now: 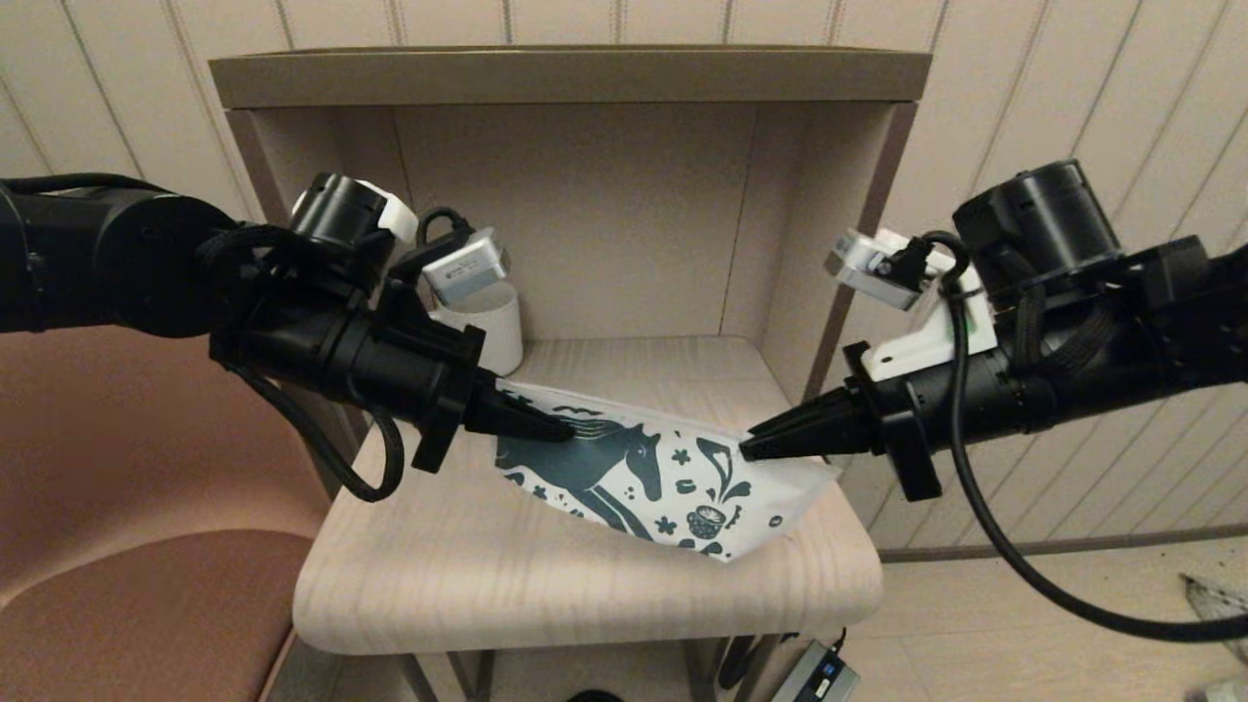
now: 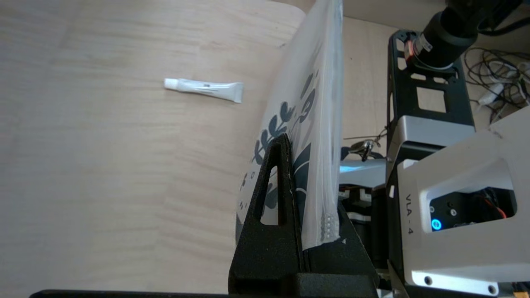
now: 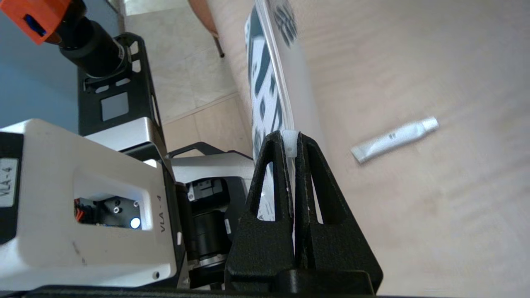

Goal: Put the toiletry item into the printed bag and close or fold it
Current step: Open the storage bag

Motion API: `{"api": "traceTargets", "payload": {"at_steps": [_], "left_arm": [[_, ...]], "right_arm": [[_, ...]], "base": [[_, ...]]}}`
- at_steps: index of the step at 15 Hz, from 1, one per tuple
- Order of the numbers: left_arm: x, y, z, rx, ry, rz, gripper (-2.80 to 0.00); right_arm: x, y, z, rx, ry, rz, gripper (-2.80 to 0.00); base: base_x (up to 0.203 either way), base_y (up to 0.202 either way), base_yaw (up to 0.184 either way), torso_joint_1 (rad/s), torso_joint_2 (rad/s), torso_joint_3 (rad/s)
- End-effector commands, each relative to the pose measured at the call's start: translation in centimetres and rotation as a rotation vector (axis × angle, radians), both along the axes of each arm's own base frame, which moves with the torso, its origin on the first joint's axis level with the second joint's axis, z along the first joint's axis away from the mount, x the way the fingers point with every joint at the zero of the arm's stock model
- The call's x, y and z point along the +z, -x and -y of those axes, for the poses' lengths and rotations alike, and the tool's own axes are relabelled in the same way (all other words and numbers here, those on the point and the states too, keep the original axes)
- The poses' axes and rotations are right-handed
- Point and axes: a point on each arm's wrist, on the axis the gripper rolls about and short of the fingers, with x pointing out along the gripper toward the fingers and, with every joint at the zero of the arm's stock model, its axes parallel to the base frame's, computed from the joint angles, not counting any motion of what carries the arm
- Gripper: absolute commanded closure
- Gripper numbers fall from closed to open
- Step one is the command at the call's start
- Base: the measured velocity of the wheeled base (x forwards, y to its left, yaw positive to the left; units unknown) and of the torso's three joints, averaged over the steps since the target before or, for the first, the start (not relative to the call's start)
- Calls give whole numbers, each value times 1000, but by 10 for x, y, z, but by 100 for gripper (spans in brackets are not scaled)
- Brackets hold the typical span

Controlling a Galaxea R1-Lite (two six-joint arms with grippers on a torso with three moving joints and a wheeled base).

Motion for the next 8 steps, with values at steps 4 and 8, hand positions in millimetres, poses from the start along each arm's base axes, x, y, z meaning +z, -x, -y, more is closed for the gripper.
{"api": "traceTargets", "payload": {"at_steps": [4, 8], "left_arm": [[2, 1, -5, 6, 6, 7, 0], [0, 0, -6, 10, 4, 1, 0]], "right_arm": [[0, 15, 18, -22, -10, 1, 0], [-4, 14, 16, -13, -4, -9, 0]], "base": [[0, 0, 0, 0, 0, 0], [0, 0, 0, 0, 0, 0]]}}
